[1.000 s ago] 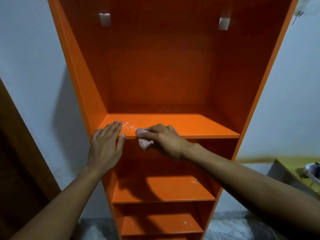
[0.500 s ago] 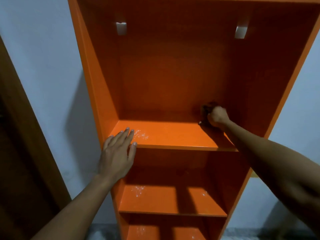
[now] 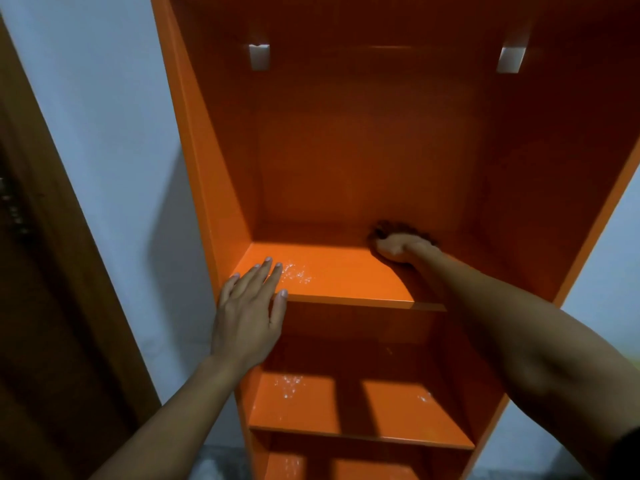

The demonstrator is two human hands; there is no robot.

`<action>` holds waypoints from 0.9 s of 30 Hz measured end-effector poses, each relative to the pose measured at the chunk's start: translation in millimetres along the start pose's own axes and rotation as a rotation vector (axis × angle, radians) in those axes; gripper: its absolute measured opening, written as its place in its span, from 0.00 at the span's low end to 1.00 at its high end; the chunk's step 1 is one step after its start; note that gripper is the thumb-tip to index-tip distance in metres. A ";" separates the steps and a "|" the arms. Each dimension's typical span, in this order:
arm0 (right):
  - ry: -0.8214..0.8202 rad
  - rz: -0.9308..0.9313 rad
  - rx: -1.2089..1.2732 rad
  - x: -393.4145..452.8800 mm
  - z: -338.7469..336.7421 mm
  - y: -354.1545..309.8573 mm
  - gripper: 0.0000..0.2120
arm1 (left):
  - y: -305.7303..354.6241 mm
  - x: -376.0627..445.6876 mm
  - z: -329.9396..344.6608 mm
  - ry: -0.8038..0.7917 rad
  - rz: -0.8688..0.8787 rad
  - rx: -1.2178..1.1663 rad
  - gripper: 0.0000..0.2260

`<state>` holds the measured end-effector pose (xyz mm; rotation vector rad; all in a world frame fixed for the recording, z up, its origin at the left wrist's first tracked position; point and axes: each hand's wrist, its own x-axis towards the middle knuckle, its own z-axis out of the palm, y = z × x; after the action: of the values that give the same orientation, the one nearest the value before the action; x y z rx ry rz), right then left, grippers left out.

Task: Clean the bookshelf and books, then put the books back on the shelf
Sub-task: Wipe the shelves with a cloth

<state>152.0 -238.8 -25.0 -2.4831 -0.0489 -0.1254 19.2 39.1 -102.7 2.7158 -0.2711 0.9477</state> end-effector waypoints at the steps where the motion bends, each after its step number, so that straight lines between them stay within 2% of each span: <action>1: -0.077 -0.060 -0.192 2.5 1.5 -10.4 0.24 | 0.3 -0.5 -0.4 -0.007 -0.005 -0.004 0.26; 2: -0.097 -0.072 -0.293 -1.6 3.5 -22.1 0.26 | 0.7 -1.0 -1.0 -0.017 -0.006 -0.012 0.27; 6: -0.210 -0.253 -0.391 -14.5 22.8 -51.5 0.31 | -2.3 -8.3 -8.1 -0.015 0.031 -0.100 0.26; 9: -0.220 -0.422 -0.463 -32.9 42.9 -71.5 0.32 | -8.8 -21.7 -22.9 0.104 -0.036 -0.285 0.23; 11: -0.252 -0.563 -0.397 -48.8 56.8 -81.4 0.32 | -15.5 -31.3 -33.3 0.203 -0.081 -0.326 0.23; 13: -0.293 -0.737 -0.337 -68.0 68.0 -87.4 0.29 | -23.3 -35.6 -39.8 0.245 -0.109 -0.302 0.26; 15: -0.320 -0.892 -0.238 -88.0 75.6 -91.3 0.23 | -28.0 -36.1 -43.2 0.213 -0.110 -0.259 0.31; 19: -0.289 -1.042 -0.023 -123.6 74.9 -101.3 0.27 | -30.4 -31.2 -44.9 0.112 -0.090 -0.143 0.35; 21: -0.210 -1.028 0.085 -123.2 60.0 -105.7 0.29 | -30.8 -26.6 -45.6 0.089 -0.093 -0.118 0.33; 24: -0.034 -0.857 0.178 -83.8 27.0 -99.2 0.29 | -33.3 -18.0 -46.3 0.080 -0.091 -0.091 0.31; 27: 0.143 -0.566 0.019 -23.8 1.3 -64.1 0.25 | -36.3 -11.0 -45.2 0.092 -0.105 -0.080 0.32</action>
<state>124.3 -187.3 10.4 -2.3676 -0.6872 -0.5343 -6.4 88.0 -81.8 2.5785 -0.1437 1.0063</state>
